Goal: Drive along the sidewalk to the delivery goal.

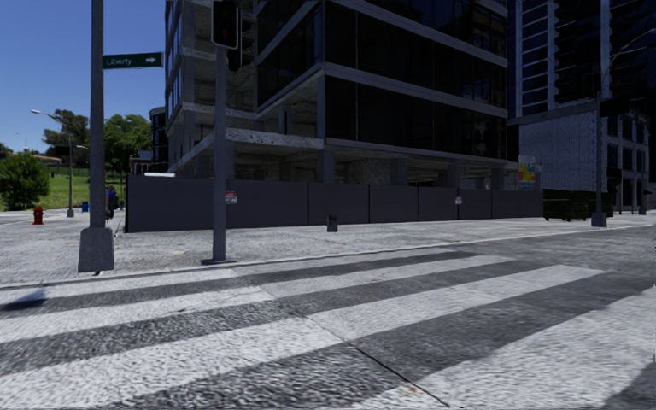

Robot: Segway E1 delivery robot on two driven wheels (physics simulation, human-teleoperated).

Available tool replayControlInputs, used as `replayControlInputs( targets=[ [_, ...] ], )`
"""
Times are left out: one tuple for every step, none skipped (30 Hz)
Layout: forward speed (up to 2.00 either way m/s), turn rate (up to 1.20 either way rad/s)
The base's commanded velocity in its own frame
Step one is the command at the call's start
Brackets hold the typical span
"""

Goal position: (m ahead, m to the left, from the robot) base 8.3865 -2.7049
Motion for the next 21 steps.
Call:
replayControlInputs(
  targets=[
    [2.00, -0.33],
    [2.00, -0.33],
    [2.00, -0.33],
    [2.00, -0.32],
    [2.00, -0.30],
    [2.00, -0.30],
    [2.00, -0.29],
    [2.00, -0.27],
    [2.00, -0.26],
    [2.00, -0.25],
    [2.00, -0.25],
    [2.00, -0.25],
    [2.00, -0.25],
    [2.00, -0.25],
    [2.00, -0.25],
    [2.00, -0.25],
    [2.00, -0.25],
    [2.00, -0.25],
    [2.00, -0.25],
    [2.00, -0.25],
    [2.00, -0.25]
  ],
)
